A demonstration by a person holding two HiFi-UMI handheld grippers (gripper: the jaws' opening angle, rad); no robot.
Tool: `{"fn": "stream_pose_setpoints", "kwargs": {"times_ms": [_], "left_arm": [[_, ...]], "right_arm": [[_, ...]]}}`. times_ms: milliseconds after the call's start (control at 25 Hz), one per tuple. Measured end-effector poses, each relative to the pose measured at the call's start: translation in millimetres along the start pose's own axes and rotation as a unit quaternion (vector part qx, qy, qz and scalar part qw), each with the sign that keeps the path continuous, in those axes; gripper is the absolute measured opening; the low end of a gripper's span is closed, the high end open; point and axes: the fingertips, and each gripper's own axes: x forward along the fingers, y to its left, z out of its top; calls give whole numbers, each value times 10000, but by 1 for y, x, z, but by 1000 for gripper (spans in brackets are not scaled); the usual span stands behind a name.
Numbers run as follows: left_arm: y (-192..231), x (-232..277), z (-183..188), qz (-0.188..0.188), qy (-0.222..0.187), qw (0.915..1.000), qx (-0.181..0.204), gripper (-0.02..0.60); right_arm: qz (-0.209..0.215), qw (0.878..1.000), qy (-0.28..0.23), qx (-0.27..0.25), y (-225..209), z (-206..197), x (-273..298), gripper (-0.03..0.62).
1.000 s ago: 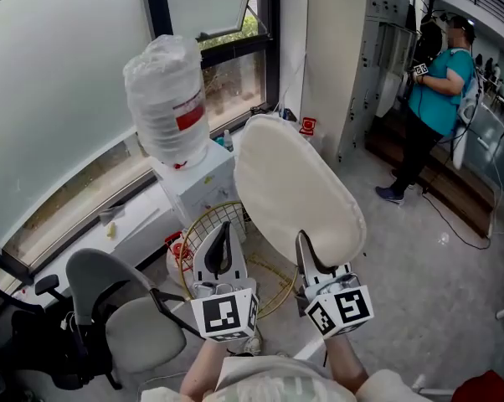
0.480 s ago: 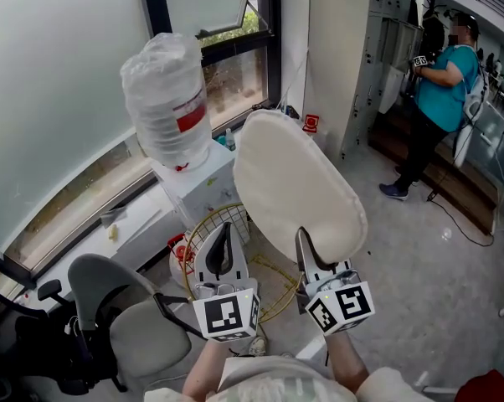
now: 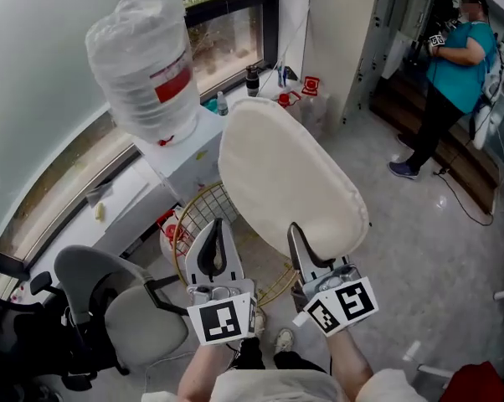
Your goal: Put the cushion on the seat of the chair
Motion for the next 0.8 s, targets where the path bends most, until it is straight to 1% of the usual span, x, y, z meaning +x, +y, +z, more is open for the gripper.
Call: {"fn": "stream_pose_setpoints", "kwargs": {"times_ms": [160,240,360,560,680,800], "left_arm": [[10,6,-64,173,442,9988,-66,14],[18,8,-98,240,601,9979,-7,14],[33,7,-141,330,721,9968,103,14],[49,-15,-208,667,917,9935,-56,14],[49,-28,-246,730,1092,9913,-98,14],[47,-43,-277,749,1182,9901,-90,14]], "right_arm": [[140,9986,397,305,-9,-57,8,51],[155,9974,560,430,-15,-89,14,51],[146,9948,821,579,-22,-134,22,51],[301,9883,1196,896,-27,-205,20,51],[354,9849,1303,1080,-30,-242,14,51],[395,9824,1417,1149,-28,-278,7,51]]}}
